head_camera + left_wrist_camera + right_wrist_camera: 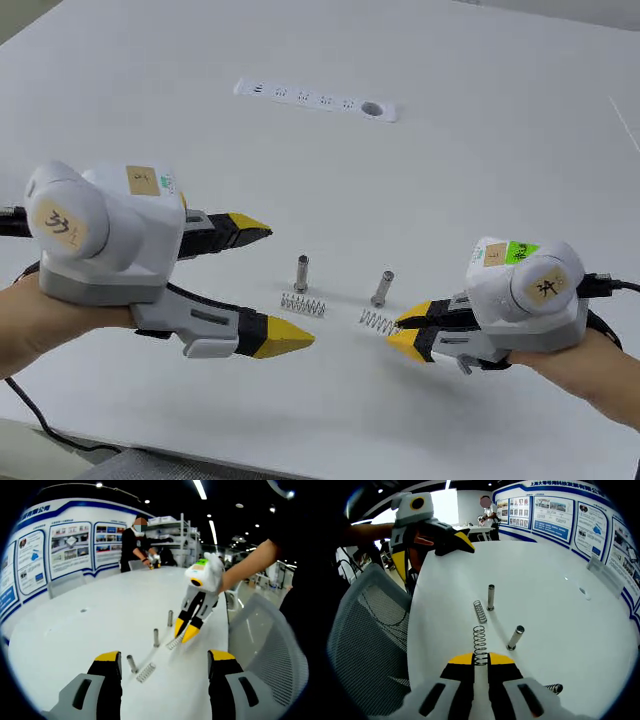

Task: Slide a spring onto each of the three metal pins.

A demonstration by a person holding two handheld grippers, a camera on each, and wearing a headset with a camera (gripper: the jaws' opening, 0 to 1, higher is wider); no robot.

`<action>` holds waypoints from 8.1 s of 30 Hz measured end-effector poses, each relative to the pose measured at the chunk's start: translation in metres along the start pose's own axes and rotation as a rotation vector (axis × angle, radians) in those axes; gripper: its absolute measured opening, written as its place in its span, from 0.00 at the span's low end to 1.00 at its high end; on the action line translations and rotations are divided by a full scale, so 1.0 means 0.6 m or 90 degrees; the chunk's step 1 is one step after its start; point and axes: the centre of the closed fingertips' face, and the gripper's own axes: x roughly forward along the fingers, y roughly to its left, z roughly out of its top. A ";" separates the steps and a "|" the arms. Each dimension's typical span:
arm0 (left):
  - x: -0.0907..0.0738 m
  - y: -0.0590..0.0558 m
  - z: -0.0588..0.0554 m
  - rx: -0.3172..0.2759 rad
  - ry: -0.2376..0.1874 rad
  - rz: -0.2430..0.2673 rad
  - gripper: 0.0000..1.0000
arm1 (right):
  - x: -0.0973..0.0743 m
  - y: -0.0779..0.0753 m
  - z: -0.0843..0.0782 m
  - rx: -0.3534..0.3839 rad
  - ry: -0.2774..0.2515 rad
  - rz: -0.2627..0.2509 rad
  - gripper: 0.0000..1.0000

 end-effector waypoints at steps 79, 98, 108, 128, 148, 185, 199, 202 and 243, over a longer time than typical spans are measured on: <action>0.033 -0.072 -0.001 0.161 0.063 -0.138 0.09 | -0.070 0.103 0.149 -0.114 -0.118 0.118 0.11; 0.044 -0.073 0.011 0.162 0.042 -0.131 0.10 | -0.070 0.104 0.193 -0.061 -0.158 0.108 0.10; 0.030 -0.071 0.014 0.124 0.035 -0.136 0.12 | -0.071 0.108 0.203 -0.061 -0.166 0.106 0.10; 0.000 -0.025 0.022 0.063 0.007 -0.066 0.38 | -0.106 -0.025 0.188 -0.022 -0.171 -0.021 0.10; -0.025 0.007 0.002 0.023 0.007 -0.002 0.75 | -0.041 -0.086 0.112 0.040 -0.099 -0.073 0.10; -0.038 0.033 -0.018 -0.004 0.026 0.032 0.84 | 0.032 -0.108 0.033 0.052 -0.016 -0.090 0.11; -0.039 0.033 -0.022 -0.006 0.031 0.030 0.84 | 0.039 -0.108 0.021 0.052 -0.001 -0.093 0.11; -0.039 0.031 -0.025 -0.007 0.036 0.026 0.84 | 0.037 -0.108 0.020 0.062 -0.002 -0.093 0.12; -0.049 0.034 -0.031 -0.005 0.036 0.029 0.82 | 0.130 -0.006 0.067 -0.045 0.021 -0.014 0.18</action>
